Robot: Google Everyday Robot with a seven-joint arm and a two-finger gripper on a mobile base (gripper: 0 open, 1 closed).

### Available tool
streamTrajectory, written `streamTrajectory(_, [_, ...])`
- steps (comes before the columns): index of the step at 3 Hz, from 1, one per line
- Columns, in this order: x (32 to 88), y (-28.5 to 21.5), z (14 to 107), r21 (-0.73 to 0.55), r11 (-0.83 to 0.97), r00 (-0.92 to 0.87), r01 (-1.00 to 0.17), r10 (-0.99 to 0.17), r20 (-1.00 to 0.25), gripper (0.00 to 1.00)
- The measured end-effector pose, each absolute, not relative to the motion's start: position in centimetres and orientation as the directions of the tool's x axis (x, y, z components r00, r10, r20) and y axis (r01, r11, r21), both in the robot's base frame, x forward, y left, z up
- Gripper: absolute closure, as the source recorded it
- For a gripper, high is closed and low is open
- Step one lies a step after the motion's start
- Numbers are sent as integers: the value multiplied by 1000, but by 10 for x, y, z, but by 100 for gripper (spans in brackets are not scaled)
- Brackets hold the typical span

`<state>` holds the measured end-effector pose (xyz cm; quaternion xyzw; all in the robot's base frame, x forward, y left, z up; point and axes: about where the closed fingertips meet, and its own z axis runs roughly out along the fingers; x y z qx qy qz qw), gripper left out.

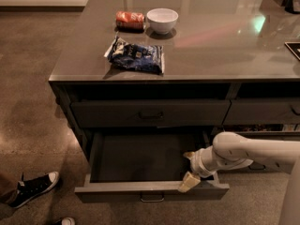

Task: Open middle drawer

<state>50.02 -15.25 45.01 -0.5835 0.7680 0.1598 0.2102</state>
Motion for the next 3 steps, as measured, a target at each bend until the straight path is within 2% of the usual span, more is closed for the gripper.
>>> streamTrajectory(2, [507, -133, 469, -39, 255, -194, -966, -817, -543, 66])
streamTrajectory(3, [527, -144, 450, -41, 297, -229, -954, -810, -539, 89])
